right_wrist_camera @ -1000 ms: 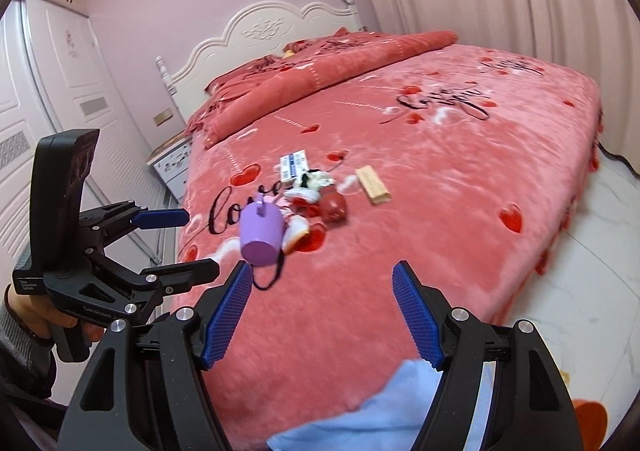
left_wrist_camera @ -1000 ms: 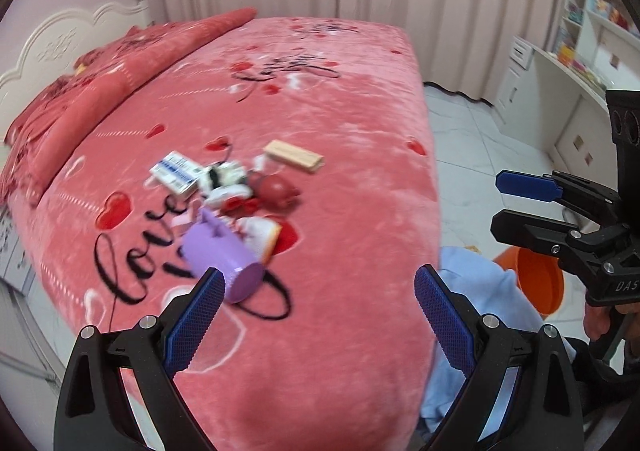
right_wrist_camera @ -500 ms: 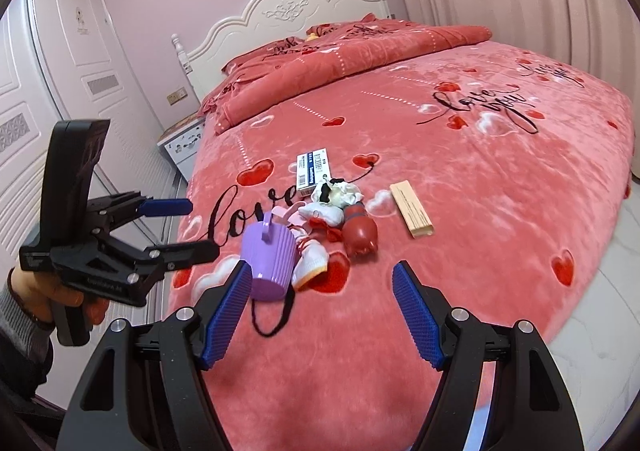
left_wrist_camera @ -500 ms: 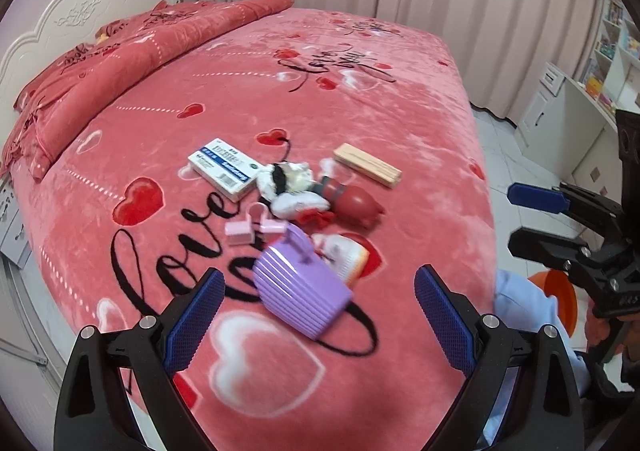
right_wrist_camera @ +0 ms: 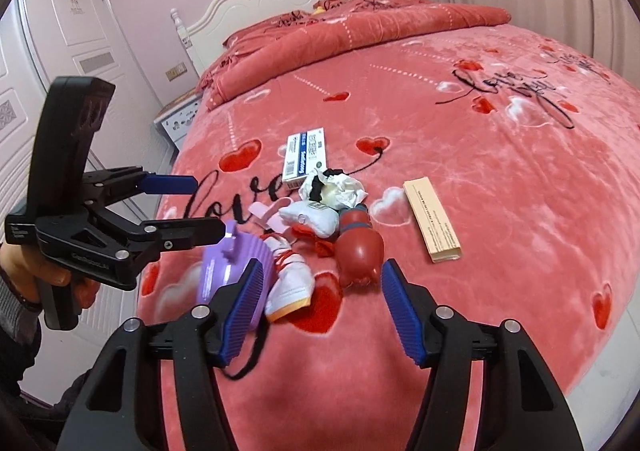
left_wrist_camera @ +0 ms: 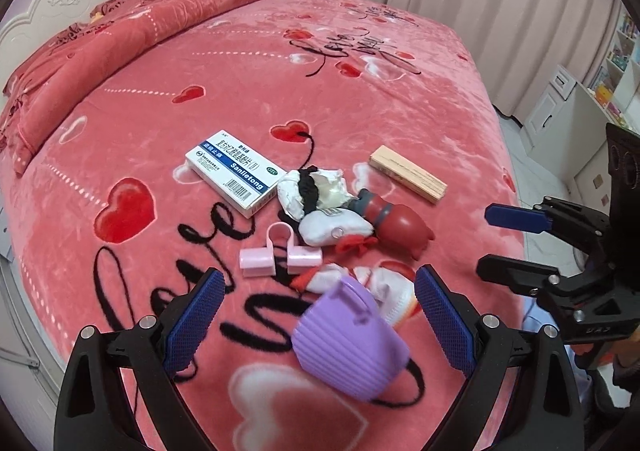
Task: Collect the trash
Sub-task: 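Grasp the red toy figure with the right tool while the left grasps the Sanlietong box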
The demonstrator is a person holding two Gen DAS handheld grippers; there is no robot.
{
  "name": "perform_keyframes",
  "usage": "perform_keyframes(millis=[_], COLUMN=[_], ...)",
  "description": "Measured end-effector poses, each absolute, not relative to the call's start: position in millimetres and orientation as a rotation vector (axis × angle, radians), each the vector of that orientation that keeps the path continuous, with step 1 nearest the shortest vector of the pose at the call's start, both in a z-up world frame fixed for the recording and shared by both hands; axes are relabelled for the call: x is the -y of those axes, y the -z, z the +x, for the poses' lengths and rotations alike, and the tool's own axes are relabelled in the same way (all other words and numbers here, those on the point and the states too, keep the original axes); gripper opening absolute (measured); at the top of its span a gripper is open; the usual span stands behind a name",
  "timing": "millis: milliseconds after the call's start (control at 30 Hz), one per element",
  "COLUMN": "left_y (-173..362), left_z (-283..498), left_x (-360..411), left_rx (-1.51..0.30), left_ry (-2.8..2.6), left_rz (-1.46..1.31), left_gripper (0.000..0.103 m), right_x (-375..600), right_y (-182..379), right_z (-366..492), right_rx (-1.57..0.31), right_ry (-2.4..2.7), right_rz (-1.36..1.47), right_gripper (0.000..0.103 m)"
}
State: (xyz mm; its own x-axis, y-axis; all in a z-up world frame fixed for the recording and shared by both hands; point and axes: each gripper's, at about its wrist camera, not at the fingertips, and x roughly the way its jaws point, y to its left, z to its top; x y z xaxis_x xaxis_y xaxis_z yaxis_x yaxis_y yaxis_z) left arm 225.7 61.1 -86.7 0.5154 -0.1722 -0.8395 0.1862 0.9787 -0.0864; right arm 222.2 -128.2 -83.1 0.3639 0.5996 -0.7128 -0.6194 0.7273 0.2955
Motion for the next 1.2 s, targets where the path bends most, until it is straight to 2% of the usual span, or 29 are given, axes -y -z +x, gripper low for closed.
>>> perform_keyframes(millis=[400, 567, 600, 633, 967, 1200], left_y=[112, 118, 118, 118, 126, 144], left_z=[265, 284, 287, 288, 324, 364], left_x=[-79, -84, -82, -80, -101, -110], left_rx=[-1.044, -1.058, -1.058, -1.054, -1.092, -1.151], left_ry=[0.204, 0.217, 0.226, 0.235, 0.17, -0.115], left_rz=[-0.013, -0.06, -0.057, -0.054, -0.191, -0.257], left_gripper=[0.094, 0.094, 0.094, 0.094, 0.094, 0.094], right_x=[101, 96, 96, 96, 105, 113], right_y=[132, 151, 155, 158, 132, 118], right_z=[268, 275, 276, 277, 276, 279], right_rx=[-0.977, -1.014, -1.024, -1.028, -0.954, -0.925], right_ry=[-0.785, -0.776, -0.777, -0.779, -0.808, -0.851], right_rz=[-0.074, -0.083, -0.079, -0.075, -0.037, 0.005], right_gripper=[0.054, 0.047, 0.042, 0.041, 0.037, 0.037])
